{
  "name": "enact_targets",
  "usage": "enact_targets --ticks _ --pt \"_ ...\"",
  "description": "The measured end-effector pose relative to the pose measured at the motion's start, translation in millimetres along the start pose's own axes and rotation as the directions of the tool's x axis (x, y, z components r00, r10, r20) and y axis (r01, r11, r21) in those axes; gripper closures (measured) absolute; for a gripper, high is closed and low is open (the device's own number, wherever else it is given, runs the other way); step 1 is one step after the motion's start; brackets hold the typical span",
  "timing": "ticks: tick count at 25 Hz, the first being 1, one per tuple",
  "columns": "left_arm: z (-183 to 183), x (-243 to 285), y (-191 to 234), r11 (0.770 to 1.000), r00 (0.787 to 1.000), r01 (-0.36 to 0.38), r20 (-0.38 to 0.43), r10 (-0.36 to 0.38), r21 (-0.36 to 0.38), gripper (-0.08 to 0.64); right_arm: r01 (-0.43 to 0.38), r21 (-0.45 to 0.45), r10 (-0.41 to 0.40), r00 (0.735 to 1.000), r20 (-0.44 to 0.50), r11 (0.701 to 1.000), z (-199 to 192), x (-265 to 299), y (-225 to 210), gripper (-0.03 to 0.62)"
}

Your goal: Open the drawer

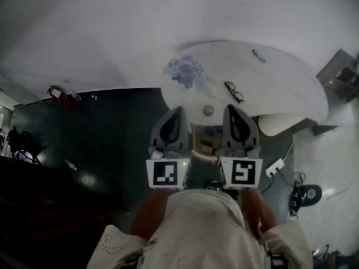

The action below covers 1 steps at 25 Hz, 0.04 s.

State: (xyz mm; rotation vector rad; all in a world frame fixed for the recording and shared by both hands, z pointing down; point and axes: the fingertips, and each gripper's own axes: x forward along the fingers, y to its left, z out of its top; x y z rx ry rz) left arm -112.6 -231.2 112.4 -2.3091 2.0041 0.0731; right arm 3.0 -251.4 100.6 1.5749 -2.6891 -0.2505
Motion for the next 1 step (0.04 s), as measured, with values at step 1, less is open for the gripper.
enact_targets --ticks 1 --pt "0.4 0.1 -0.2 1.000 1.000 0.001 0.002 -0.001 0.003 0.558 0.002 -0.001 -0.002 1.000 0.002 1.000 0.4 -0.7 -0.8 0.586"
